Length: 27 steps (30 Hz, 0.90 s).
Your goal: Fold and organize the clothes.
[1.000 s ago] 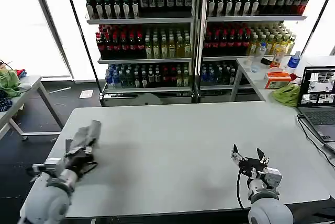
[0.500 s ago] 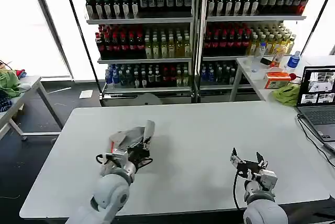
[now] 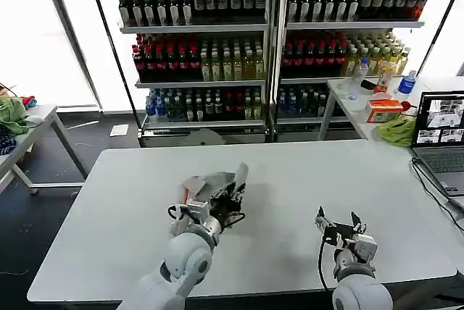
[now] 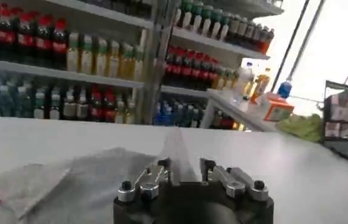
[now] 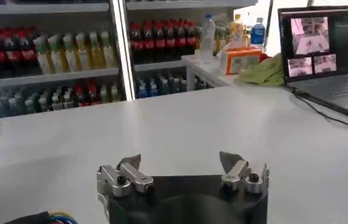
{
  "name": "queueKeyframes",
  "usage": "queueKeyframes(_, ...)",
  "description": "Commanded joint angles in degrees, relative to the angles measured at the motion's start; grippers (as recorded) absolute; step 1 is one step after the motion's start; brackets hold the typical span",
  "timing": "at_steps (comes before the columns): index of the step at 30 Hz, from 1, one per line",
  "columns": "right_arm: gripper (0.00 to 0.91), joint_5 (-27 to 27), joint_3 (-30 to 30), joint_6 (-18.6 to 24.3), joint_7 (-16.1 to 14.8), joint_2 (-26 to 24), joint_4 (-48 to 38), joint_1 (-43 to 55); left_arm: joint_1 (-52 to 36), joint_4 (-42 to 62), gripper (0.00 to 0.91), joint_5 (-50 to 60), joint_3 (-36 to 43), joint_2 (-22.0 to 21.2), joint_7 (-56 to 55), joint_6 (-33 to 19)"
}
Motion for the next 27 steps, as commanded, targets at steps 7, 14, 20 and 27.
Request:
queueKeyframes(7,0.907,19.4,-4.4,-1.5,3.2,-0.7,-3.2,7.3,0.6,-3.1,0.907,-2.8,-4.3,1.5,-2.5,-0.2)
queueKeyframes(14,0.907,32.2,-10.3,-2.2,7.4,-1.9,-10.4,16.1,1.1,-4.0,0.907,-3.0,-9.8,6.8,-3.5,1.2)
queueKeyframes(20,0.907,36.1,-15.9,-2.3,9.0,-3.2,-13.7,23.2,3.4,-4.7,0.907,-3.5,-13.6,9.4,-4.1,1.8)
queueKeyframes(27,0.907,36.7,-19.6,-2.3,8.6,-2.9,-17.7,27.6,6.3,-4.8,0.907,-3.6,-17.2,10.0,-4.2,1.9)
